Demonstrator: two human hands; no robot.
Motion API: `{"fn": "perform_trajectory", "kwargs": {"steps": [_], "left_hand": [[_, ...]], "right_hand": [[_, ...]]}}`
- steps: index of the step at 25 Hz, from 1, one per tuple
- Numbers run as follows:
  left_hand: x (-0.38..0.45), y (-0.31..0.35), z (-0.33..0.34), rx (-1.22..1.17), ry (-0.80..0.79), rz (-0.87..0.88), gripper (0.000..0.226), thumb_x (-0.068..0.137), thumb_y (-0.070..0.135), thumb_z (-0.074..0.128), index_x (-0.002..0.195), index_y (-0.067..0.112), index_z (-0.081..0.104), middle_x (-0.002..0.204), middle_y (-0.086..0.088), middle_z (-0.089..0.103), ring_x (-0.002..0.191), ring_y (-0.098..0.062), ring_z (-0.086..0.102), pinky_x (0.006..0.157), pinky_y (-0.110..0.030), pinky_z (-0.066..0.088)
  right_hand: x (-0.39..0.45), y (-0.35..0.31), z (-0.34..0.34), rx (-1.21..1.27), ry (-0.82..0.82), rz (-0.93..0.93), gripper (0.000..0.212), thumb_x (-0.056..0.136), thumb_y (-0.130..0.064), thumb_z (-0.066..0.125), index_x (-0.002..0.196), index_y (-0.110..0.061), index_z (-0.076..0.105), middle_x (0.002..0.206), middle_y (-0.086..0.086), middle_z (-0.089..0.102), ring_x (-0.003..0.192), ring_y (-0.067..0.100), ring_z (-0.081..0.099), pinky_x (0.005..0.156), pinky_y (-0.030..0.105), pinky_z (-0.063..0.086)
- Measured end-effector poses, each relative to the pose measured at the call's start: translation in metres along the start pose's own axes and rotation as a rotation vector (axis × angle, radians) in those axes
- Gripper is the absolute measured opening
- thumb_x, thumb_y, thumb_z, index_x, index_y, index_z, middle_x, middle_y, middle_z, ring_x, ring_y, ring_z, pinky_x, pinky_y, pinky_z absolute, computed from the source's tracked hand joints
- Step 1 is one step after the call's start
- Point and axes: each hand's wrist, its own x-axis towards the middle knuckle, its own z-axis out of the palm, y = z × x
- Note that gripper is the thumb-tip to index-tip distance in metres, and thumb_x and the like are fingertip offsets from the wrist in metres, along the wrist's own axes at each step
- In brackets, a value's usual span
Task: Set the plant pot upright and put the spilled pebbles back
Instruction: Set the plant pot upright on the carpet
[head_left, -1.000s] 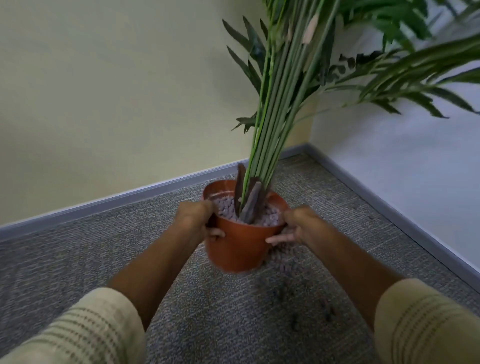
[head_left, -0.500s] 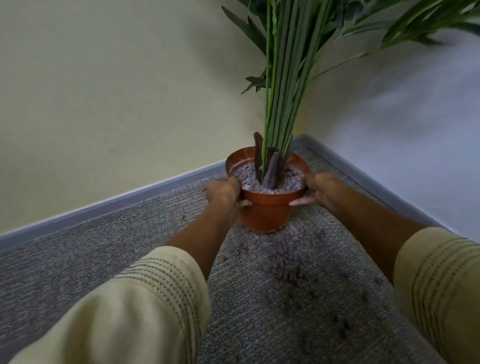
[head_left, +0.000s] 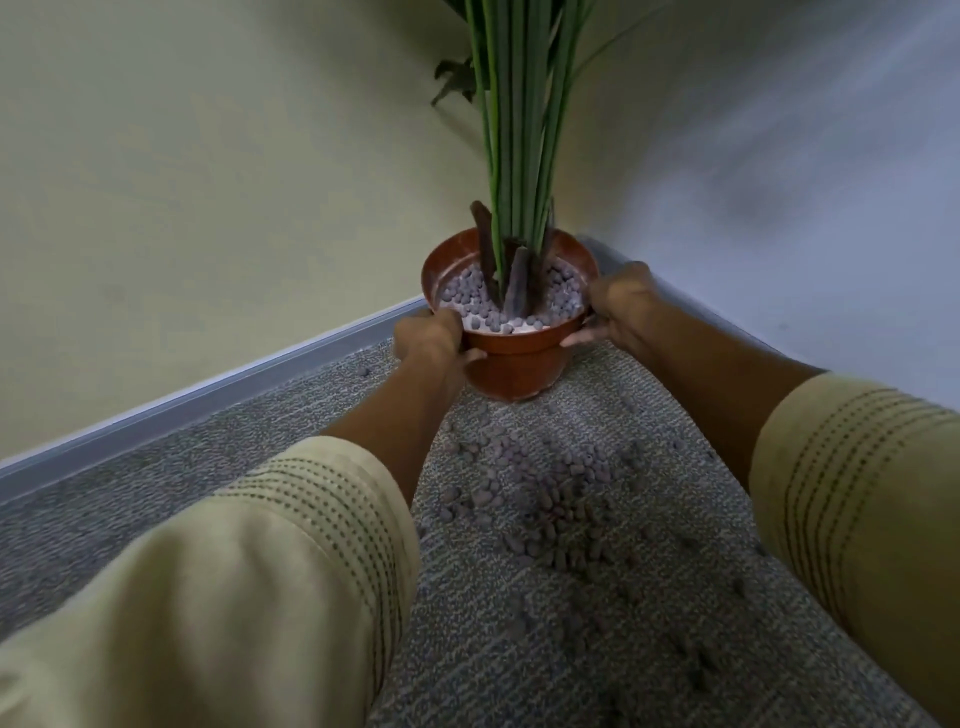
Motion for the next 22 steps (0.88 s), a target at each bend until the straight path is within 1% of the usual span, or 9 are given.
{"fn": "perform_trajectory", "kwargs": {"steps": [3, 5, 6, 9, 13, 15, 18, 20, 22], "left_hand": [[0.007, -0.016, 0.005, 0.018, -0.041, -0.016, 0.03, 0.091, 0.007, 0.056, 0.121, 0.004, 0.06, 0.12, -0.019, 0.064, 0.102, -0.036, 0.066, 0.032, -0.024, 0.051], [0.01, -0.02, 0.011, 0.042, -0.077, -0.02, 0.03, 0.091, 0.009, 0.056, 0.121, 0.004, 0.06, 0.12, -0.018, 0.064, 0.1, -0.035, 0.067, 0.034, -0.024, 0.052], [0.011, -0.02, 0.012, 0.059, -0.072, -0.028, 0.03, 0.092, 0.01, 0.055, 0.121, 0.004, 0.06, 0.12, -0.018, 0.064, 0.1, -0.034, 0.067, 0.036, -0.025, 0.054], [0.008, -0.012, 0.017, 0.118, -0.108, -0.03, 0.032, 0.094, 0.016, 0.054, 0.124, 0.005, 0.057, 0.123, -0.019, 0.061, 0.101, -0.032, 0.065, 0.047, -0.03, 0.056], [0.002, -0.013, 0.023, 0.238, -0.03, 0.018, 0.036, 0.089, 0.019, 0.061, 0.119, 0.001, 0.059, 0.108, -0.02, 0.067, 0.07, -0.029, 0.068, 0.063, -0.038, 0.061], [-0.008, -0.018, 0.025, 0.193, 0.005, -0.006, 0.036, 0.086, 0.016, 0.064, 0.119, 0.003, 0.059, 0.109, -0.019, 0.066, 0.082, -0.031, 0.069, 0.071, -0.041, 0.061], [-0.016, -0.022, 0.024, 0.242, 0.01, 0.012, 0.038, 0.086, 0.016, 0.065, 0.12, 0.003, 0.057, 0.114, -0.019, 0.065, 0.098, -0.033, 0.067, 0.082, -0.039, 0.059], [-0.021, -0.025, 0.019, 0.455, -0.008, 0.133, 0.044, 0.087, 0.021, 0.063, 0.125, 0.002, 0.053, 0.123, -0.021, 0.06, 0.108, -0.034, 0.062, 0.092, -0.04, 0.054], [-0.034, -0.031, 0.008, 0.735, -0.018, 0.387, 0.058, 0.089, 0.026, 0.06, 0.138, 0.007, 0.037, 0.139, -0.021, 0.043, 0.123, -0.035, 0.05, 0.105, -0.043, 0.044]], "right_hand": [[0.016, 0.022, 0.001, -0.054, -0.031, 0.063, 0.029, 0.093, -0.016, 0.055, 0.115, 0.003, 0.055, 0.112, 0.025, 0.064, 0.075, 0.041, 0.07, 0.046, 0.037, 0.058], [0.023, 0.031, -0.003, -0.076, -0.032, 0.089, 0.035, 0.09, -0.011, 0.059, 0.119, 0.005, 0.052, 0.108, 0.023, 0.067, 0.082, 0.04, 0.071, 0.064, 0.043, 0.061], [0.025, 0.032, -0.005, -0.068, -0.025, 0.102, 0.035, 0.089, -0.009, 0.06, 0.119, 0.006, 0.051, 0.105, 0.022, 0.067, 0.085, 0.04, 0.07, 0.067, 0.044, 0.061], [0.027, 0.028, -0.006, -0.088, -0.014, 0.114, 0.03, 0.092, -0.01, 0.055, 0.118, 0.004, 0.053, 0.107, 0.022, 0.066, 0.083, 0.04, 0.07, 0.054, 0.04, 0.06], [0.016, 0.024, -0.008, -0.187, 0.041, 0.079, 0.029, 0.088, -0.006, 0.061, 0.113, 0.008, 0.054, 0.109, 0.026, 0.065, 0.083, 0.04, 0.07, 0.065, 0.045, 0.06], [0.005, 0.027, -0.01, -0.175, 0.09, -0.021, 0.03, 0.081, -0.006, 0.069, 0.108, 0.0, 0.055, 0.109, 0.024, 0.065, 0.084, 0.038, 0.069, 0.068, 0.048, 0.06], [-0.016, 0.032, -0.012, -0.247, 0.089, -0.241, 0.052, 0.077, -0.014, 0.074, 0.124, -0.011, 0.054, 0.123, 0.017, 0.063, 0.1, 0.032, 0.065, 0.089, 0.047, 0.054], [-0.032, 0.041, -0.009, -0.386, -0.032, -0.386, 0.06, 0.078, -0.028, 0.073, 0.132, -0.017, 0.049, 0.133, 0.013, 0.055, 0.115, 0.03, 0.057, 0.099, 0.041, 0.047], [-0.052, 0.053, -0.008, -0.595, -0.036, -0.483, 0.061, 0.08, -0.04, 0.068, 0.132, -0.016, 0.048, 0.142, 0.013, 0.042, 0.124, 0.03, 0.047, 0.102, 0.035, 0.04]]}}
